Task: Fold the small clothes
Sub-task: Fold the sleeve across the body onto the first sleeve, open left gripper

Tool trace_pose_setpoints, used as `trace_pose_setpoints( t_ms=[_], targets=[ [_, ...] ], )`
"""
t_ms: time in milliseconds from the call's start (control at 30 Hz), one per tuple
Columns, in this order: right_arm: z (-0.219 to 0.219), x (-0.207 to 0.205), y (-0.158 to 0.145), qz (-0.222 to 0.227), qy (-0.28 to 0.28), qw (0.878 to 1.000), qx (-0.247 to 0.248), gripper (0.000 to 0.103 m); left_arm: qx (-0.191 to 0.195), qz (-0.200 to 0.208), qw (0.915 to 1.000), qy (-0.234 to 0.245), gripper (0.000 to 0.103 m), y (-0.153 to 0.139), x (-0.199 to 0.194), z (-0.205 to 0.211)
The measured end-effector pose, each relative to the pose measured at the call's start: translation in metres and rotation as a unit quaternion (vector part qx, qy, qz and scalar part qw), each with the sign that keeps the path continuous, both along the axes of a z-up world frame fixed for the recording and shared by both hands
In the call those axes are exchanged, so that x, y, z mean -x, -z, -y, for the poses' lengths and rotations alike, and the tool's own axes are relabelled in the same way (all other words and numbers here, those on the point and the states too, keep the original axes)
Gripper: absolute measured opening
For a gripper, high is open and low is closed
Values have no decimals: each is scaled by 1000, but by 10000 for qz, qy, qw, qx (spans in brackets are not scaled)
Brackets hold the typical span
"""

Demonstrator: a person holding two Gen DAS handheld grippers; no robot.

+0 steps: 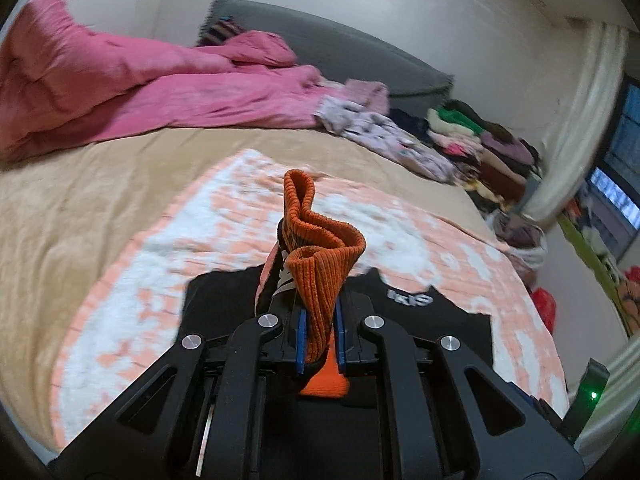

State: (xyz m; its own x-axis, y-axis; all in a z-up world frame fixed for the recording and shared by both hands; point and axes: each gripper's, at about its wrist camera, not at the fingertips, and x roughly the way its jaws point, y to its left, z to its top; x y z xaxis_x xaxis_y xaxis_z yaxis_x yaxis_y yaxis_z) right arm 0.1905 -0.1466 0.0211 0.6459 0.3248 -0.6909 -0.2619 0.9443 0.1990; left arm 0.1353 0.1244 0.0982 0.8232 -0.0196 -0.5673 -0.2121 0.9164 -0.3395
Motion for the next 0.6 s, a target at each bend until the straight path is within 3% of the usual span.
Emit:
trace_pose_setpoints(
  t_ms=[600],
  targets=[
    [103, -7, 5, -44, 1116, 9922, -546, 98, -293, -590, 9899, 1254, 4, 55, -49, 122]
  ],
)
